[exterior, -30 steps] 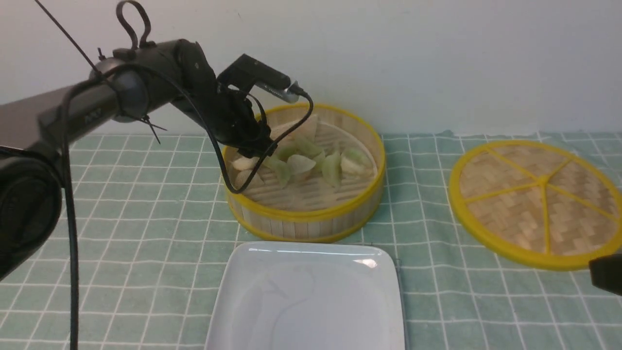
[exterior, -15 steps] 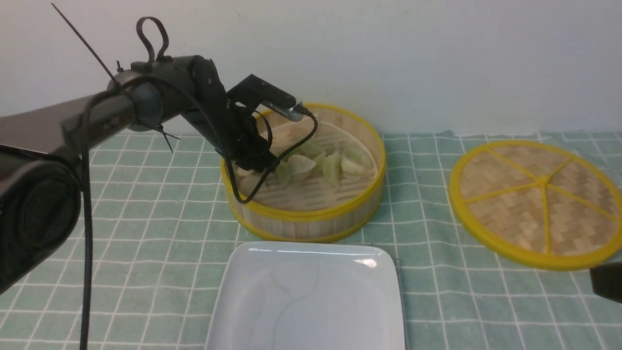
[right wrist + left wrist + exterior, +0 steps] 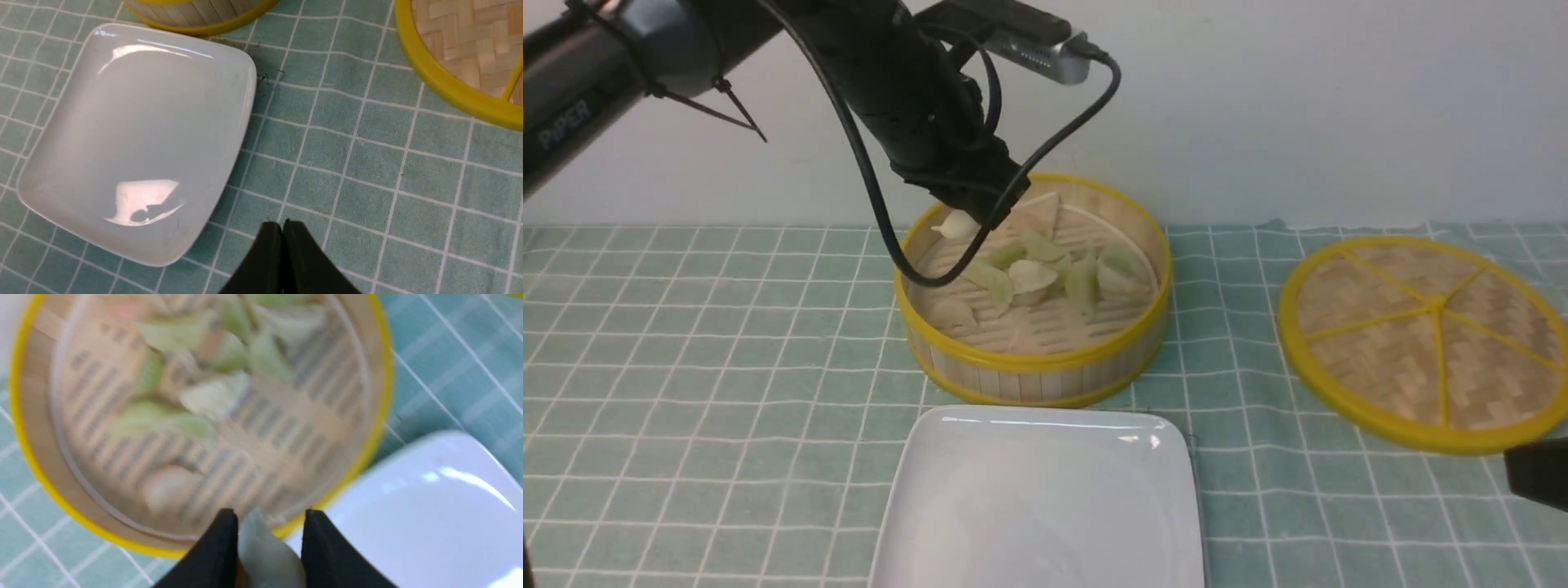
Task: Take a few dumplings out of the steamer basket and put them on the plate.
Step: Use the left arm to grab a dumpling from the steamer, then use the left arm to put the dumpling into the plate
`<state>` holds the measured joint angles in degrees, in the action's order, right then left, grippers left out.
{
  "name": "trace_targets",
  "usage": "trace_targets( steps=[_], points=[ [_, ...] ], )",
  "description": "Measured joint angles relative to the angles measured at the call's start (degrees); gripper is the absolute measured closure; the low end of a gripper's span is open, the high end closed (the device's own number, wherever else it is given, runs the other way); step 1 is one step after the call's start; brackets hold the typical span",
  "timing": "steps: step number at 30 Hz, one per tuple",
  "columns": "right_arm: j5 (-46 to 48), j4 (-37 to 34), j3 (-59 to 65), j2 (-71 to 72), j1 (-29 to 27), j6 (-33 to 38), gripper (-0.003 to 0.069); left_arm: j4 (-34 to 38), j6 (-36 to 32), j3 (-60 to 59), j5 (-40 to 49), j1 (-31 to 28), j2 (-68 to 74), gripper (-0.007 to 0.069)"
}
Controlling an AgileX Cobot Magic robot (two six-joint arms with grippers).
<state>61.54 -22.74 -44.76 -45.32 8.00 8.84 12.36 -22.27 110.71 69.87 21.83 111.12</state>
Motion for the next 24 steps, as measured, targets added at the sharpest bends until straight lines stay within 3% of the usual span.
trace_targets(
  steps=[9,14,19,24],
  points=[
    [0.09,-0.57,0.0,0.0,0.0,0.27,0.0672,4.48,6.26,-10.67,0.54,9.1,-1.49,0.0446],
    [1.26,-0.57,0.0,0.0,0.0,0.56,0.0672,1.52,6.81,-20.92,0.42,14.45,-0.7,0.0446],
    [1.26,-0.59,0.0,0.0,0.0,0.81,0.0672,-1.02,9.89,-22.65,-0.86,15.44,3.32,0.0446],
    [1.26,-0.59,0.0,0.0,0.0,1.99,0.0672,-3.27,12.24,-22.65,-1.91,15.44,5.98,0.0335]
  ],
)
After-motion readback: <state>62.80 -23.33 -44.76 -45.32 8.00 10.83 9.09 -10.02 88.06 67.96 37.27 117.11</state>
